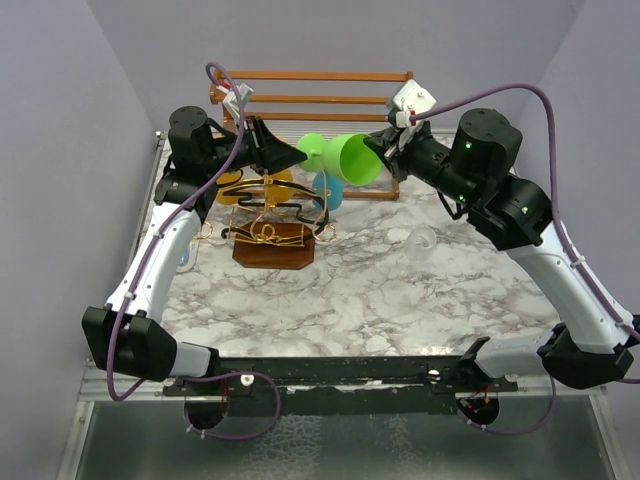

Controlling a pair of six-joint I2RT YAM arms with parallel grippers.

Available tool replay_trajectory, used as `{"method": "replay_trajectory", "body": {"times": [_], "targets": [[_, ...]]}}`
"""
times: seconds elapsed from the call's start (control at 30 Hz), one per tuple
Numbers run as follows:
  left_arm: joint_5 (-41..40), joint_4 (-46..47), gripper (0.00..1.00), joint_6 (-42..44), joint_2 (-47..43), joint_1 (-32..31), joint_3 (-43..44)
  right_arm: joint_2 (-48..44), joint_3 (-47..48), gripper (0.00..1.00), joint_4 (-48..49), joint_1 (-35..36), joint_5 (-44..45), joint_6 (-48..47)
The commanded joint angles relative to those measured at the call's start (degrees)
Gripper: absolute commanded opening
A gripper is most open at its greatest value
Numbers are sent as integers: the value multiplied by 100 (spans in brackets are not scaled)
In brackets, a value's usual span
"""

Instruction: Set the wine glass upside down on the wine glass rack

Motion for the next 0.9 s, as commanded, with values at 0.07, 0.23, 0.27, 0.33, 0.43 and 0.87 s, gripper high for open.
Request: {"method": "replay_trajectory", "body": {"times": [0.07, 0.23, 0.27, 0.33, 0.43, 0.87], "targets": [[301, 412, 21, -275, 31, 21, -75, -95, 87, 1, 43, -54, -252, 47], [355, 552, 17, -374, 54, 21, -102, -103, 89, 1, 19, -68, -364, 56], [377, 591, 16, -416, 60, 21, -104, -102, 90, 2, 7, -70, -406, 56], [420, 705, 14, -509, 64, 23, -107, -102, 86, 1, -5, -71, -465, 50], [508, 1001, 7, -695, 37, 21, -303, -114, 45, 1, 13, -86, -473, 47], [589, 1331, 0, -523, -63, 103, -424, -331, -263, 26, 177, -187, -221, -127]]}}
